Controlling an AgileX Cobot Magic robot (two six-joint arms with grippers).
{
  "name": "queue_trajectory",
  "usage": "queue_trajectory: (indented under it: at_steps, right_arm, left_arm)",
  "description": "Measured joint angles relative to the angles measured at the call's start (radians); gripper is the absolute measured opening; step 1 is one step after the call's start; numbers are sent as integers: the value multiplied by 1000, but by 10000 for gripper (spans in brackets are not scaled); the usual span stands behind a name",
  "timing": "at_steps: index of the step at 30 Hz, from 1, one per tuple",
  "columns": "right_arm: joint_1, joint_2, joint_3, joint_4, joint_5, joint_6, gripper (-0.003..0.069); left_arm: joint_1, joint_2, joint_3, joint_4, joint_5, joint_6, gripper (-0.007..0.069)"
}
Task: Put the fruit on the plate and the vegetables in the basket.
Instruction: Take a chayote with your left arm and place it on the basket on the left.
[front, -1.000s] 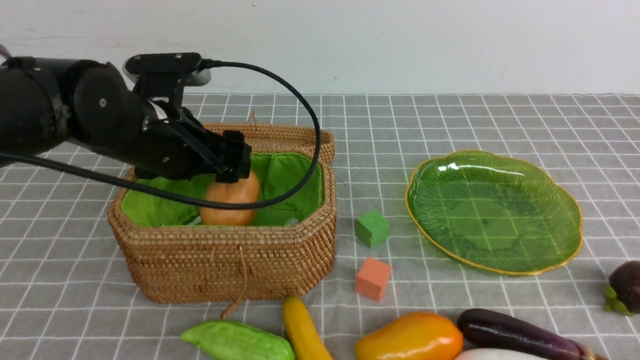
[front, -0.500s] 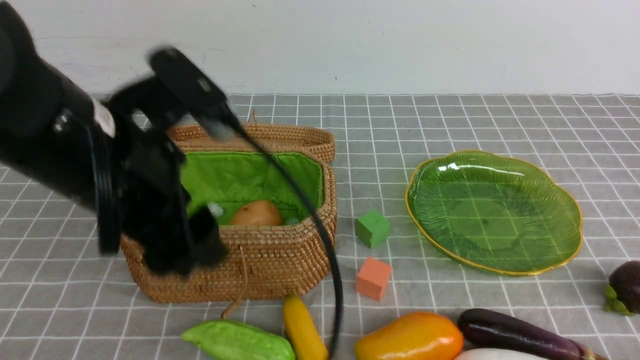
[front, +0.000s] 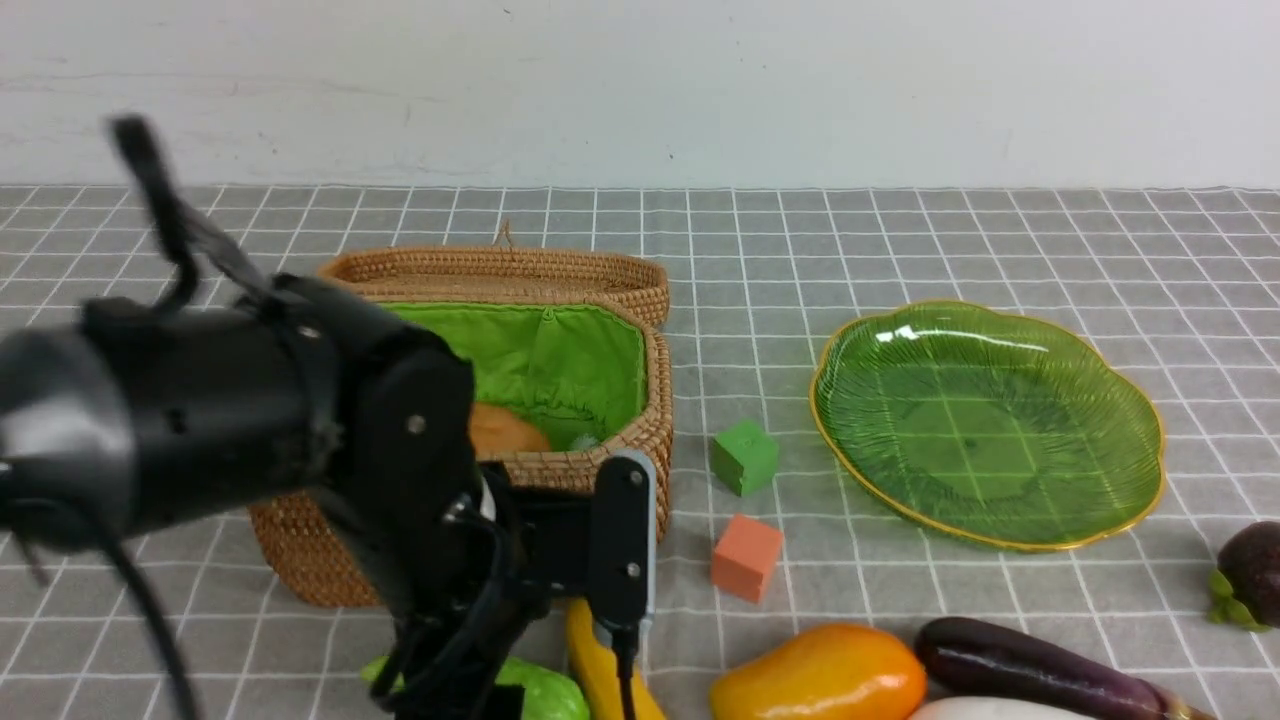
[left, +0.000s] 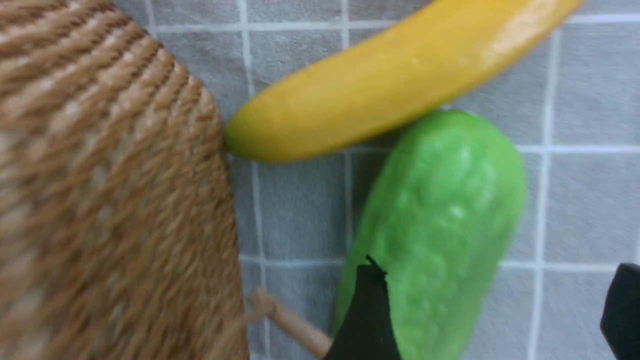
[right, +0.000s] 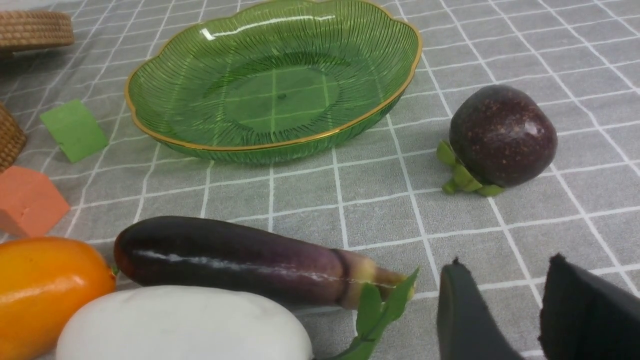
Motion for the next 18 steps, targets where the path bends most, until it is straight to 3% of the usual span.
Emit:
queue_trajectory:
  at_steps: [7, 12, 18]
  right_arm:
    - [0, 0, 0, 0, 0, 0, 240]
    - [0, 0, 0, 0, 0, 0, 240]
    - [0, 0, 0, 0, 0, 0, 240]
  left_arm:
    - [0, 134, -1, 15, -9, -2, 549]
    - [0, 118, -71, -21, 163, -61, 419]
    - [0, 24, -210, -25, 275, -165, 420]
